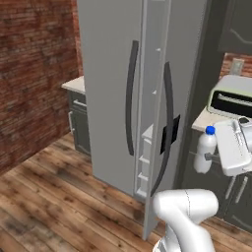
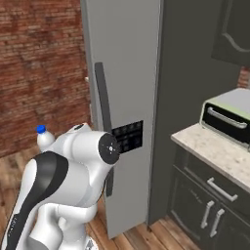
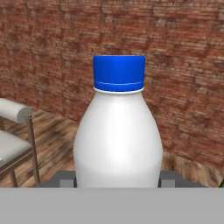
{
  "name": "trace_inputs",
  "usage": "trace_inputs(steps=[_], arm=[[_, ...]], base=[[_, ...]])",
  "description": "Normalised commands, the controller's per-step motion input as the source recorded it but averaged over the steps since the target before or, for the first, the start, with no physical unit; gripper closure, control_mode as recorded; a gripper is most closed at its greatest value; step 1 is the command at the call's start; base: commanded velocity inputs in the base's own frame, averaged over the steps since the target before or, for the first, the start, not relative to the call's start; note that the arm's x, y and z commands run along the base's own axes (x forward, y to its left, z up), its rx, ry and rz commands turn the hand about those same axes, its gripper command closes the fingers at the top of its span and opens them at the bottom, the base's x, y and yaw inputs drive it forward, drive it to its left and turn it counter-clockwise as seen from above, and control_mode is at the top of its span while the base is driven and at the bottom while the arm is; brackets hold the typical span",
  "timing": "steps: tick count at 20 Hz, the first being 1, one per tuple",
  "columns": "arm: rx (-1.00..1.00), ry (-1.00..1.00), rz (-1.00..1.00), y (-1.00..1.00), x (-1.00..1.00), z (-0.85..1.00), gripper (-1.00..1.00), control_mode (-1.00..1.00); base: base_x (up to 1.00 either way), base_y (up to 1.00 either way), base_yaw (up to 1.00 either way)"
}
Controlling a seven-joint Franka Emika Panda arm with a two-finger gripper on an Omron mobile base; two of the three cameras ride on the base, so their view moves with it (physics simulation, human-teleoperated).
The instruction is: Take the bottled waters from the counter and place them in the freezer to freeze. Close the freezer door after placing the bottles.
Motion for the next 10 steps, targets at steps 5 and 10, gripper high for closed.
trace_inputs(steps=[5,10], arm=[[0.00,0.00,0.00,0.00,0.00,0.00,1.00,1.00],[0.00,0.00,0.00,0.00,0.00,0.00,1.00,1.00]], base=[[-0.26,1.00,0.25],[0.00,1.00,0.06]])
